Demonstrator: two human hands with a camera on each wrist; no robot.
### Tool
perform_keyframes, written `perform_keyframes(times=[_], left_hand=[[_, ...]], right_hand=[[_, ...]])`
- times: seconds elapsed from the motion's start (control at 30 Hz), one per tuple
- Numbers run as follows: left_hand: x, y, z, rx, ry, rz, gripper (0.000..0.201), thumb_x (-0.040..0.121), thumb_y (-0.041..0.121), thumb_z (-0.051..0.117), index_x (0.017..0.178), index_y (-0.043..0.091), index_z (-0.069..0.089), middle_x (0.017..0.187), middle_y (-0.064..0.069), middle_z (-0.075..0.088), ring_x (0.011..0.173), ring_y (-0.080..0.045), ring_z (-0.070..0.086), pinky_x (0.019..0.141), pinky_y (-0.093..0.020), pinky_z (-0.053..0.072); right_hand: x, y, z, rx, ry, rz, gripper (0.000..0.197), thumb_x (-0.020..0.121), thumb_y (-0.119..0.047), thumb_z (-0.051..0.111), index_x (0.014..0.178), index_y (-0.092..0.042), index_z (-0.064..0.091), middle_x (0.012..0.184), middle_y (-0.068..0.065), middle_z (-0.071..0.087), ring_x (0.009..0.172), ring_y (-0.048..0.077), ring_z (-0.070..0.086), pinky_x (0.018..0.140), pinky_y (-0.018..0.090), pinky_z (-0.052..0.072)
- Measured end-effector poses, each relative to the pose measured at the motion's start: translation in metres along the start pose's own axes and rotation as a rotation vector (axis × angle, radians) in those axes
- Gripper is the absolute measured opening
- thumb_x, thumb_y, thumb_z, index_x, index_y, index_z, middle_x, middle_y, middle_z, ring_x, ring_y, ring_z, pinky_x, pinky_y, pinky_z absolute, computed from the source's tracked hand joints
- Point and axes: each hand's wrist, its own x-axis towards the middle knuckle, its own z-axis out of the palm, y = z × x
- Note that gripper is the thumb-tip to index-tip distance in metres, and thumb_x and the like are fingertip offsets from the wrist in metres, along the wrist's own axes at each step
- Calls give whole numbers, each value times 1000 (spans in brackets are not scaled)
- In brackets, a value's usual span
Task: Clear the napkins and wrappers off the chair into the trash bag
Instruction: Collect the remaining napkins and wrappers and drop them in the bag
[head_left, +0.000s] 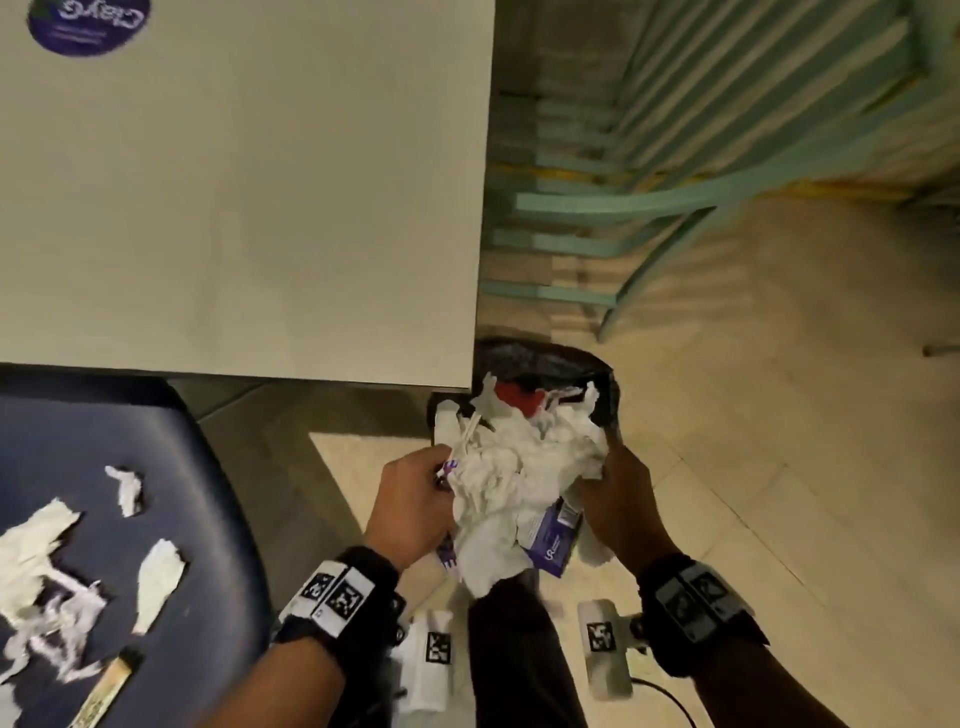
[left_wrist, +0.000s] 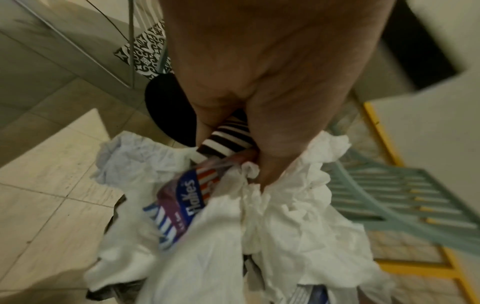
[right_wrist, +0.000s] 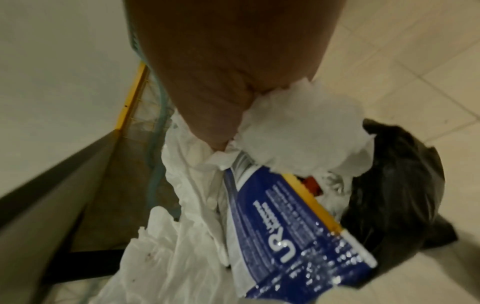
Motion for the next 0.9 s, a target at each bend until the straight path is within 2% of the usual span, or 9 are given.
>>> perform_keyframes(times=[0.07, 0.17, 0.27, 0.37, 0.43, 0.47, 0.57, 0.73, 0.9], left_hand=[[39, -2, 34, 47, -5, 4, 13, 86, 12, 70, 74, 12, 64, 75, -4, 74, 75, -23, 68, 66, -35, 51], [92, -14, 81, 93, -14, -6, 8, 88, 5, 65, 82, 5, 70, 89, -16, 76, 89, -35, 69, 74, -34, 52], [139, -38, 128, 152, 0, 9, 27, 90, 15, 52, 102, -1, 70, 106, -25, 72, 102, -42, 67, 91, -44, 53], [177, -64, 165, 156, -35, -59, 39, 91, 25, 49, 118, 0, 64, 117, -25, 66, 112, -42, 62, 100, -45, 48], [191, -77, 180, 163, -75, -127, 30, 93, 17, 57, 120, 4, 60, 118, -22, 64, 112, -41, 60, 92, -39, 46], [194, -79, 184, 166, -101, -129, 34, 92, 15, 60, 124, 5, 57, 121, -21, 63, 114, -40, 60, 90, -38, 45], [190, -79, 186, 103, -184, -117, 56, 96, 21, 63, 147, 8, 42, 143, -15, 57, 131, -33, 54, 107, -37, 43], [169, -69, 162, 157, -262, -113, 76, 98, 29, 61, 161, 16, 21, 133, -16, 66, 119, -34, 63, 96, -33, 50], [116, -42, 108, 116, -263, -93, 50, 95, 30, 65, 142, 15, 56, 129, -10, 70, 122, -29, 63, 102, -34, 49]], right_hand=[[42, 27, -6, -51, 37, -3, 69, 72, -21, 50, 138, -3, 54, 111, 19, 69, 99, 34, 62, 78, 30, 47], [100, 68, 3, -58, 64, 6, 62, 74, -24, 58, 136, -17, 56, 128, 12, 67, 116, 35, 62, 99, 48, 51], [154, 121, 30, -144, 102, -50, 54, 76, -30, 58, 129, -19, 56, 121, 9, 66, 113, 33, 61, 94, 55, 52], [185, 144, 50, -349, -9, 15, 75, 83, -43, 69, 146, -10, 44, 141, 17, 50, 127, 38, 50, 108, 52, 44], [195, 156, 57, -465, -237, 106, 91, 90, -43, 74, 159, -8, 26, 159, 17, 35, 144, 36, 37, 118, 40, 33], [198, 160, 59, -508, -347, 137, 93, 91, -42, 73, 160, -8, 22, 164, 17, 31, 149, 34, 32, 118, 37, 28], [195, 173, 55, -591, -549, 153, 87, 96, -45, 67, 162, -9, 22, 166, 15, 29, 153, 33, 28, 122, 37, 24], [170, 152, 39, -514, -333, 55, 65, 99, -27, 65, 153, -1, 39, 155, 21, 46, 142, 37, 45, 115, 40, 37], [134, 98, 32, -577, -403, 50, 45, 98, -27, 63, 135, -3, 58, 140, 19, 58, 130, 36, 53, 106, 38, 43]])
